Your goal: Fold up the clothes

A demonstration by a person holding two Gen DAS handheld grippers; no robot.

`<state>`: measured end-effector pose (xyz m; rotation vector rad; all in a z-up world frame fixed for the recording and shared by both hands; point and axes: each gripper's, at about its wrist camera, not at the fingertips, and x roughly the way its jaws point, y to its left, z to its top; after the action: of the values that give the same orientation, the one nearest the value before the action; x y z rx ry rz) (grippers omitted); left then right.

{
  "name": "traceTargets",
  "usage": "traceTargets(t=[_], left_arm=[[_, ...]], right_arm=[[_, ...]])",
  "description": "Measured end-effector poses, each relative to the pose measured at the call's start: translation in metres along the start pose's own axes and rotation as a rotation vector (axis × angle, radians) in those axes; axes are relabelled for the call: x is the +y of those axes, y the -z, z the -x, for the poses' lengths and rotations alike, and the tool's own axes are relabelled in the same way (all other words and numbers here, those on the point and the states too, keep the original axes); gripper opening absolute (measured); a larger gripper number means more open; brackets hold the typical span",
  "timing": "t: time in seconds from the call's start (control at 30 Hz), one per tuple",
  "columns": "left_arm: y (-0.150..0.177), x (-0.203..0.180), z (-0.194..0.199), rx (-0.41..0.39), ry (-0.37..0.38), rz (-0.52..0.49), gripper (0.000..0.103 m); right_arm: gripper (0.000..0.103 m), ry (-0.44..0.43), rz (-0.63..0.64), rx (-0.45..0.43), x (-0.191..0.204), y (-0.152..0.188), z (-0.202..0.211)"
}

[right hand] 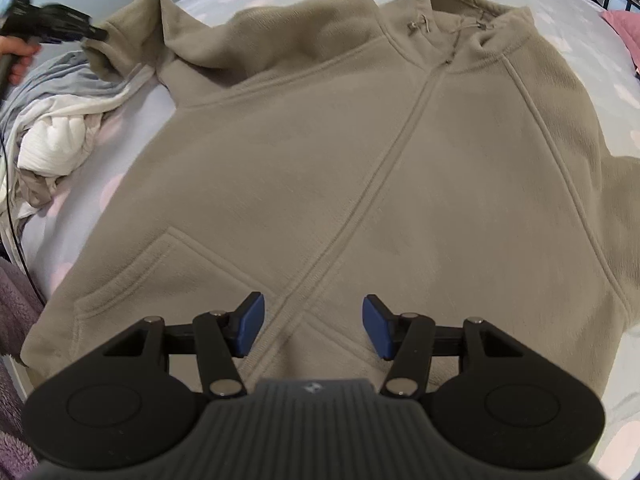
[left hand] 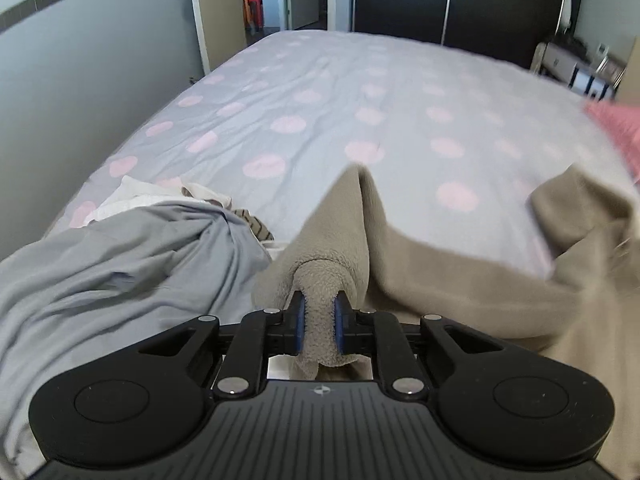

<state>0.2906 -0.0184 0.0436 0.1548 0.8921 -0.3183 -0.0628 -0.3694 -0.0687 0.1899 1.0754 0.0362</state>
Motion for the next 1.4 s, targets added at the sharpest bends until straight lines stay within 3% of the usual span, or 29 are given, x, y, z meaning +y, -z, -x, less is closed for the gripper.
traceTargets(t=[0.13, 0.4, 0.53, 0.63, 0.9, 0.93, 1.03, 1.07, 1.2, 1.4], left_arm=[[-0.016, 0.04, 0.052, 0.021, 0.045, 0.058, 0.012], [-0.007, 0.137, 0.103, 0.067, -0.045, 0.201, 0.011], [0.016, 0.182, 0.088, 0.133, -0.183, 0.258, 0.011], [0.03, 0.194, 0.065, 0.151, -0.208, 0.28, 0.011], [0.027, 0.177, 0.039, 0.037, -0.338, 0.199, 0.012], [0.024, 0.174, 0.042, 0.024, -0.347, 0.183, 0.017], [0.017, 0.166, 0.052, -0.009, -0.315, 0.159, 0.037], [0.015, 0.16, 0.057, -0.029, -0.294, 0.139, 0.04], [0.012, 0.127, 0.067, -0.07, -0.203, 0.04, 0.04], [0.023, 0.044, 0.036, 0.031, 0.018, -0.137, 0.033]], right_arm=[[0.058, -0.012, -0.006, -0.008, 0.003, 0.002, 0.003], [0.058, -0.008, -0.027, -0.041, 0.005, 0.001, 0.014], [0.058, -0.004, -0.031, -0.039, 0.004, 0.002, 0.014], [0.058, -0.001, -0.029, -0.031, 0.003, 0.003, 0.012], [0.058, 0.022, -0.007, -0.034, -0.002, 0.005, 0.009], [0.058, 0.027, -0.01, -0.034, -0.003, 0.004, 0.009], [0.058, 0.03, -0.015, -0.035, -0.003, 0.003, 0.01], [0.058, 0.029, -0.015, -0.034, -0.003, 0.003, 0.011], [0.058, 0.022, -0.011, -0.025, 0.0, 0.001, 0.008], [0.058, 0.023, -0.008, -0.029, -0.001, -0.002, 0.008]])
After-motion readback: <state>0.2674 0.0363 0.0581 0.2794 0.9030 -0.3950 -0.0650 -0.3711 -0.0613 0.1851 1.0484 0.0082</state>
